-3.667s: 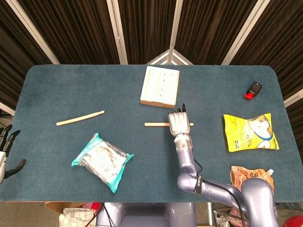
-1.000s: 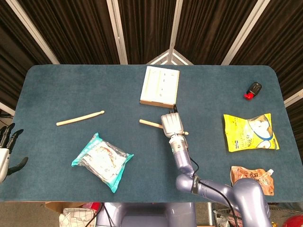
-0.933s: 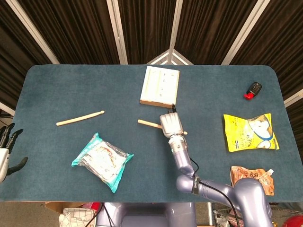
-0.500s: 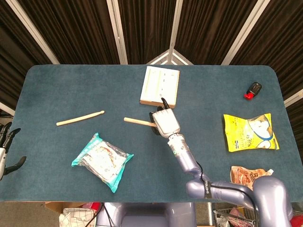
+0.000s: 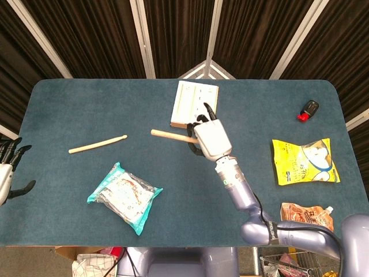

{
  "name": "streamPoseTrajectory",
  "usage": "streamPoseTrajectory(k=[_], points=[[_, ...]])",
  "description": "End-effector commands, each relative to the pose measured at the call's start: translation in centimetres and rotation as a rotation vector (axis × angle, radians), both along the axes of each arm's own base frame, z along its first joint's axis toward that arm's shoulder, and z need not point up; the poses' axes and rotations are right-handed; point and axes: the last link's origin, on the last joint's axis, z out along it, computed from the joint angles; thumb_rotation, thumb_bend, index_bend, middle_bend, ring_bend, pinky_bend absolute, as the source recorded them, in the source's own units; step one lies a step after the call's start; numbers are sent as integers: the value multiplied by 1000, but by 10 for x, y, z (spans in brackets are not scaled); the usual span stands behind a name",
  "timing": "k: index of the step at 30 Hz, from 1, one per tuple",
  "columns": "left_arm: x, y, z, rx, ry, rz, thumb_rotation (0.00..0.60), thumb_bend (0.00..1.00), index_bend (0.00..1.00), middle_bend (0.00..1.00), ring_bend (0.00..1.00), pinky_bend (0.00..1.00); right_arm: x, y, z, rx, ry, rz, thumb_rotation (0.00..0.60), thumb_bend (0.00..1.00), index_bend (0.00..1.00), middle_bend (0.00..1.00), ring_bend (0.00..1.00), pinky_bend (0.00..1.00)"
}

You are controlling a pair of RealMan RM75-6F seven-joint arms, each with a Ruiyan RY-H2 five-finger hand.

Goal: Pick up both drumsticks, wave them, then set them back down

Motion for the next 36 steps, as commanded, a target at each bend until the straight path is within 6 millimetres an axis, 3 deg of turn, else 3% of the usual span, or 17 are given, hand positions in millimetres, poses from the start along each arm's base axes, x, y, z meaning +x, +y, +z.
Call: streamPoseTrajectory(k=[1,8,21,36], points=[[7,41,2,-99,-106,85,600,345,199,61,0,0,1,0,25,-35,-45,-4,600,393,758,633,334,0],[2,83,-11,-109,-205,183,600,345,237,119,0,0,-3,3,47,-61,-60,-4,600,392,759,633,334,0],[-9,142,-66,-96,-361,339,600,346,346,281,0,0,-27,0,68,-95,-66,-65,600,392,759,633,334,0],[3,171,-115,-122,-244,406,600,353,371,296,0,0,-49,2,83,-133,-44,-108,600,392,762,633,337,0]])
